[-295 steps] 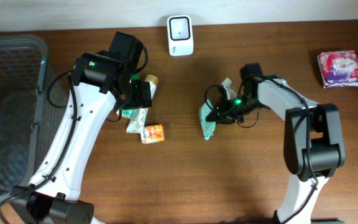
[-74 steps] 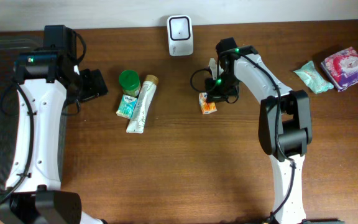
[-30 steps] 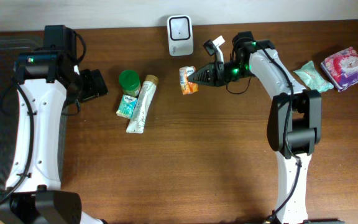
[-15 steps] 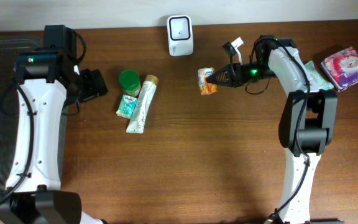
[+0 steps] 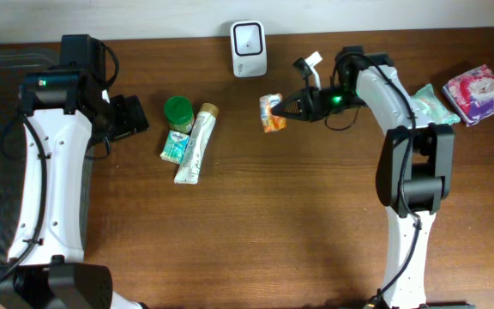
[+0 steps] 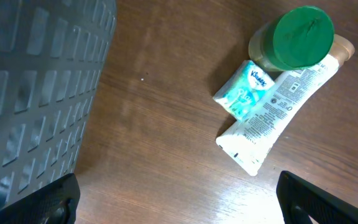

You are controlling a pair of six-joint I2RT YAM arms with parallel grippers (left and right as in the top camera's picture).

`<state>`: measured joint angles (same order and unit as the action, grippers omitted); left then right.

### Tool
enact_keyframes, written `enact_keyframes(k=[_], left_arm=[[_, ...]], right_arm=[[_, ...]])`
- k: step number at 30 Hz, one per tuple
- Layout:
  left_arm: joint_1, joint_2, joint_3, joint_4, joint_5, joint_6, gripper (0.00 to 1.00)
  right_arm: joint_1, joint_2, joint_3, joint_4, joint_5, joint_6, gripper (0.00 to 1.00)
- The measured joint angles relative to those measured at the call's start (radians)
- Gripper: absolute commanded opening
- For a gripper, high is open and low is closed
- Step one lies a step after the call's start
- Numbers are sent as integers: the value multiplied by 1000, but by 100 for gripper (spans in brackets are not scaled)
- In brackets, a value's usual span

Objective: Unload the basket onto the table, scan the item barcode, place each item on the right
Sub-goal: 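Hold the orange-white pack up to the scanner face, then carry the orange-white pack right and drop it near the other packs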

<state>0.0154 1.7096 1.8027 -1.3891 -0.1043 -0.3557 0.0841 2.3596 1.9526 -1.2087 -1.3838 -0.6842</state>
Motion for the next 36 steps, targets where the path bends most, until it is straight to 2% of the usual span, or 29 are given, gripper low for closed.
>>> enact_keyframes(k=[2, 3, 4, 6, 7, 8, 9, 10, 11, 14, 17, 21, 24, 25, 27, 33, 36], left_arm=[[0, 0, 0, 0, 0, 0, 99], [0, 0, 0, -2, 0, 0, 99], [0, 0, 0, 0, 0, 0, 99], [0, 0, 0, 0, 0, 0, 99], [0, 0, 0, 0, 0, 0, 99], [0, 0, 0, 0, 0, 0, 99], [0, 0, 0, 1, 0, 0, 99], [0, 0, 0, 0, 0, 0, 99], [0, 0, 0, -2, 0, 0, 99], [0, 0, 0, -1, 0, 0, 99], [0, 0, 0, -1, 0, 0, 99], [0, 0, 0, 0, 0, 0, 99], [0, 0, 0, 0, 0, 0, 99], [0, 0, 0, 0, 0, 0, 99], [0, 0, 0, 0, 0, 0, 99], [0, 0, 0, 0, 0, 0, 99], [0, 0, 0, 0, 0, 0, 99]], right_arm=[[28, 0, -1, 138, 136, 167, 4], [56, 0, 0, 244, 299, 353, 4], [84, 0, 3, 286, 454, 480, 4], [159, 2, 28, 322, 750, 652, 4], [230, 2, 85, 353, 1036, 759, 4], [277, 5, 125, 423, 1272, 770, 4], [298, 5, 137, 478, 1403, 759, 4], [333, 8, 157, 658, 1605, 689, 4], [352, 8, 168, 737, 1707, 625, 4], [369, 16, 165, 962, 1795, 529, 4], [369, 28, 165, 1101, 1798, 503, 4], [364, 69, 165, 1125, 1783, 477, 4], [351, 83, 165, 1117, 1783, 301, 4], [351, 94, 166, 1089, 1783, 222, 8], [356, 124, 166, 1090, 1791, 151, 8], [363, 154, 166, 1123, 1815, 115, 4], [360, 155, 172, 1169, 1950, 114, 5]])
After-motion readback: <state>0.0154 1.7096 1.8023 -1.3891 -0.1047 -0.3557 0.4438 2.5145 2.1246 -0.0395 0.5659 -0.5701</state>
